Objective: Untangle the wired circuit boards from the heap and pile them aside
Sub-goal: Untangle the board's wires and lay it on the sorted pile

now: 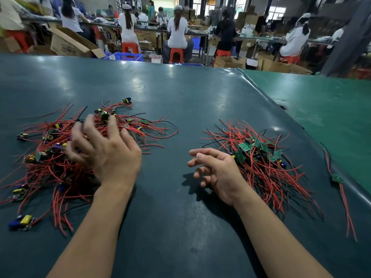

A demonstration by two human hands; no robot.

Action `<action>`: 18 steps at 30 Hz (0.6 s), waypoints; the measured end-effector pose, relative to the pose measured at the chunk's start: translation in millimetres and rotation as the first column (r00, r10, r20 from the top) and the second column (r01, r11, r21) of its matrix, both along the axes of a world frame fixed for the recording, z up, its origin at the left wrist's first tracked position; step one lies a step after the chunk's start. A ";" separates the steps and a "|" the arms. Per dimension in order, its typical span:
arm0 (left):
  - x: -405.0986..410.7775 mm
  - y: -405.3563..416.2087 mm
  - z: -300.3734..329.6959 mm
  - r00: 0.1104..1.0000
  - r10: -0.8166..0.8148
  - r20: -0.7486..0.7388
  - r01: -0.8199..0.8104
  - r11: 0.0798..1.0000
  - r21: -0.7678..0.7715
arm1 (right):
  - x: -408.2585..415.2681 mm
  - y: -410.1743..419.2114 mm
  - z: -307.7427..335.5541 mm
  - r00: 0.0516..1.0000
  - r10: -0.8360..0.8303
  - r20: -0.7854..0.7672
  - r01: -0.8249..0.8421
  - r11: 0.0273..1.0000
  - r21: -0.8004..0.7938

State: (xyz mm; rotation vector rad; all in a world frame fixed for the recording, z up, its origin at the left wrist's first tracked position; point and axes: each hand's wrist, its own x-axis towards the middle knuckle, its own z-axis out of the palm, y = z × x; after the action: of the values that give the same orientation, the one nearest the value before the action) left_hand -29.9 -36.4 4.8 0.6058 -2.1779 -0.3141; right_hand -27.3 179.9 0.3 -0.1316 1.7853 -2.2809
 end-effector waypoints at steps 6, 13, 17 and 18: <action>-4.6 -7.3 -4.2 0.887 0.099 0.451 -0.175 0.976 0.132 | 0.6 0.4 1.4 1.000 0.013 -0.004 -0.013 1.000 0.006; -6.6 -16.1 -1.0 0.902 0.081 0.424 -0.147 0.981 0.125 | -1.6 0.0 0.7 1.000 0.021 0.006 -0.021 1.000 -0.004; -8.4 -15.6 -1.7 0.906 0.099 0.412 -0.170 0.976 0.139 | -3.6 0.5 -0.6 1.000 0.026 0.007 -0.026 1.000 -0.003; -8.5 -14.5 -1.7 0.916 0.103 0.387 -0.172 0.974 0.148 | -3.9 0.6 -0.9 1.000 0.027 0.007 -0.027 1.000 -0.003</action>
State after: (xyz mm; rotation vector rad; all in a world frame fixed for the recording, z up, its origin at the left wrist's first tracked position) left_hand -38.4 -50.9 3.1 0.9867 -2.4731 -0.3425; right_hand -31.2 180.4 -0.6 -0.1478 1.7665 -2.2620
